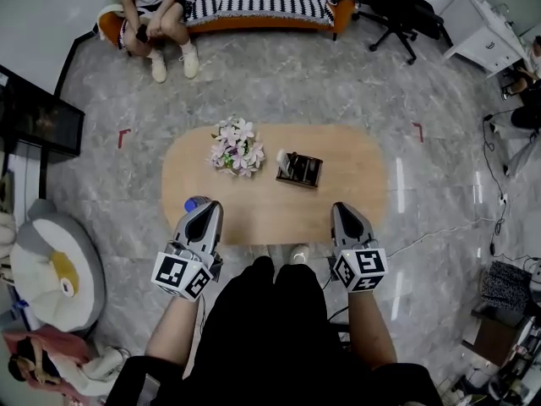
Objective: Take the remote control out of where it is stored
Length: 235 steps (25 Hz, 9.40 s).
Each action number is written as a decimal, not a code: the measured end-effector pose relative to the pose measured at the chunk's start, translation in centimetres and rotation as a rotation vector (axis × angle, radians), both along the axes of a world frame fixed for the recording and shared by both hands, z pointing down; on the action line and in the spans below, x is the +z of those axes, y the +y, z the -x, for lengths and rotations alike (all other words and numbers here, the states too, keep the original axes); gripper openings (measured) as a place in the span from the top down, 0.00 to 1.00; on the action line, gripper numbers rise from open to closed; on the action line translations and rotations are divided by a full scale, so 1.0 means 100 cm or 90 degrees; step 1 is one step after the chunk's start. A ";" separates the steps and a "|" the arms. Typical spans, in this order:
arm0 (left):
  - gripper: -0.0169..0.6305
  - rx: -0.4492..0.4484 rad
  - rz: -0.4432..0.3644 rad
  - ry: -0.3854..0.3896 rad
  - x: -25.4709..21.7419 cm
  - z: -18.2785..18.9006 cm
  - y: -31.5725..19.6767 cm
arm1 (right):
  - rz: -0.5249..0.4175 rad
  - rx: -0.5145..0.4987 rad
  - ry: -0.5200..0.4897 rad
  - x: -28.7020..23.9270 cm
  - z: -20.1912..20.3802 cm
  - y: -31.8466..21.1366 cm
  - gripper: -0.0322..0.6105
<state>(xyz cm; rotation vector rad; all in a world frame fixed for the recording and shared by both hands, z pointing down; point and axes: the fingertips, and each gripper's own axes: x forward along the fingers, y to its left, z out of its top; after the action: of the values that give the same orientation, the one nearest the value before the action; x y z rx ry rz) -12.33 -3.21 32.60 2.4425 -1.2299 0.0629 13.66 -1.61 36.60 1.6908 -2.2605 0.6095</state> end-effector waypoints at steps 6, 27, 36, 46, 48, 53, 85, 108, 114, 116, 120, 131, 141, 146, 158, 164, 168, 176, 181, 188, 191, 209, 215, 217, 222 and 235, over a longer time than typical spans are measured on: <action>0.96 0.011 0.040 -0.007 0.036 -0.013 0.007 | 0.035 -0.051 0.025 0.041 0.015 -0.005 0.94; 0.96 -0.114 0.140 -0.039 0.095 -0.016 0.016 | 0.113 -0.137 0.167 0.192 -0.006 -0.095 0.65; 0.96 -0.141 0.180 -0.049 0.119 -0.009 0.022 | 0.105 -0.101 0.198 0.232 0.004 -0.121 0.62; 0.96 -0.119 0.193 -0.066 0.128 0.007 0.022 | 0.100 0.069 0.245 0.252 0.001 -0.132 0.62; 0.96 -0.114 0.192 -0.070 0.129 0.013 0.021 | 0.095 0.088 0.244 0.253 0.002 -0.134 0.62; 0.96 -0.106 0.186 -0.072 0.127 0.028 0.024 | 0.099 0.134 0.255 0.256 -0.004 -0.135 0.62; 0.96 0.014 0.106 -0.033 0.075 0.018 0.018 | -0.017 0.200 0.239 0.114 -0.023 -0.110 0.78; 0.96 0.183 0.169 -0.031 0.125 -0.133 0.020 | 0.127 0.199 0.409 0.201 -0.195 0.000 0.78; 0.96 0.166 0.200 -0.041 0.143 -0.140 0.022 | 0.160 0.129 0.459 0.240 -0.208 -0.003 0.78; 0.96 0.157 0.210 -0.043 0.149 -0.141 0.023 | 0.166 0.095 0.476 0.251 -0.208 -0.003 0.78; 0.96 0.148 0.218 -0.049 0.159 -0.142 0.021 | 0.173 0.026 0.512 0.275 -0.198 -0.009 0.78; 0.96 0.088 0.218 -0.073 0.182 -0.123 0.017 | 0.122 -0.265 0.663 0.325 -0.136 -0.035 0.78; 0.96 -0.017 0.232 -0.075 0.197 -0.099 0.023 | 0.101 -0.446 0.695 0.373 -0.105 -0.056 0.78; 0.96 -0.065 0.230 -0.086 0.204 -0.086 0.022 | 0.099 -0.507 0.695 0.387 -0.090 -0.070 0.78; 0.96 -0.103 0.248 -0.105 0.235 -0.081 0.011 | 0.157 -0.568 0.665 0.412 -0.077 -0.084 0.78; 0.96 -0.079 0.262 -0.104 0.242 -0.087 0.008 | 0.186 -0.569 0.639 0.414 -0.073 -0.075 0.73; 0.96 -0.062 0.255 -0.105 0.236 -0.089 0.009 | 0.180 -0.558 0.620 0.407 -0.067 -0.071 0.70; 0.96 -0.050 0.238 -0.111 0.221 -0.083 0.011 | 0.169 -0.519 0.606 0.386 -0.068 -0.069 0.70; 0.96 -0.054 0.222 -0.114 0.201 -0.069 0.018 | 0.172 -0.448 0.548 0.353 -0.070 -0.071 0.70; 0.96 -0.043 0.147 -0.142 0.137 -0.048 0.004 | 0.148 -0.285 0.412 0.254 -0.078 -0.086 0.75; 0.96 -0.027 0.098 -0.137 0.102 -0.052 -0.014 | 0.101 -0.170 0.329 0.188 -0.082 -0.104 0.82; 0.96 0.042 0.031 -0.060 0.035 -0.086 -0.021 | -0.039 -0.051 0.214 0.018 -0.032 -0.040 0.90; 0.96 0.054 0.026 -0.065 0.038 -0.078 -0.025 | -0.023 -0.061 0.218 0.035 -0.020 -0.045 0.90; 0.96 0.054 0.031 -0.069 0.043 -0.071 -0.024 | -0.015 -0.067 0.218 0.043 -0.013 -0.049 0.90; 0.96 0.050 0.049 -0.074 0.056 -0.052 -0.027 | 0.007 -0.077 0.221 0.064 0.005 -0.062 0.90; 0.96 0.026 0.096 -0.094 0.084 0.006 -0.026 | 0.104 -0.068 0.242 0.165 0.043 -0.105 0.89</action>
<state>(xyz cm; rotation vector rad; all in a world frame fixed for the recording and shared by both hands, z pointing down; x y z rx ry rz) -12.88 -5.85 41.03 2.3666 -1.1904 0.3400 9.39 -12.14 53.12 1.4542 -1.9603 0.3956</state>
